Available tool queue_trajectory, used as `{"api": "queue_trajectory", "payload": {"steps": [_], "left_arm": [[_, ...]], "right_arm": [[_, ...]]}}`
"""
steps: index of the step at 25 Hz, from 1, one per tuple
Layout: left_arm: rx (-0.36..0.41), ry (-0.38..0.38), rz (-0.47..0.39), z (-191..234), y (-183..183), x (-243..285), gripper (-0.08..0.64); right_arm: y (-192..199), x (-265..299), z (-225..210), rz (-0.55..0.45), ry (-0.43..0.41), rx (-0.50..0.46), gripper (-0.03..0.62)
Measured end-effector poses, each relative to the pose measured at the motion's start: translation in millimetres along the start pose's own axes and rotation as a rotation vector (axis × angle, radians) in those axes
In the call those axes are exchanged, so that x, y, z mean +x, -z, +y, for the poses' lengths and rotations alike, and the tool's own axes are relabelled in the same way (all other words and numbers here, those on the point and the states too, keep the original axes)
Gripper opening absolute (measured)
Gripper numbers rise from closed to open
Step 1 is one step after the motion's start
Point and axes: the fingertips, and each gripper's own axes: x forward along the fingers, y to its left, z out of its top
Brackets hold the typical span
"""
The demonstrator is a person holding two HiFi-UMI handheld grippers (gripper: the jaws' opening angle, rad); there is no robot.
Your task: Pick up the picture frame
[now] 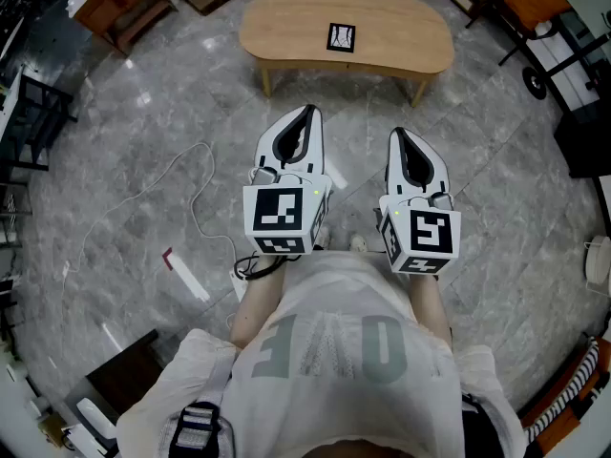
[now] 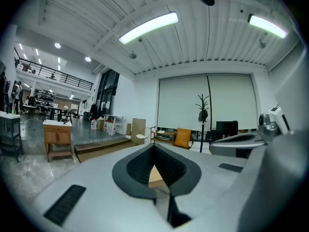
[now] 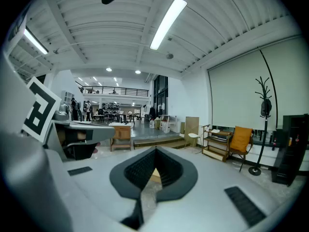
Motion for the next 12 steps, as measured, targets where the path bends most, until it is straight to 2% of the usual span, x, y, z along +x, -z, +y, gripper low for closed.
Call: {"api": "queue_trajectory", "payload": {"steps": [7,12], "left_arm": [[-0.001,0.0,-0.006,23,-3,-3,0.009],[-0.035,-0.016,-0.009,47,4,-10,0.009]], "right_arm": [[-4,9,19,0.003,-0.003,-0.009,0.006],[9,8,35,0.025,-0.012,-0.019,0.006]]}}
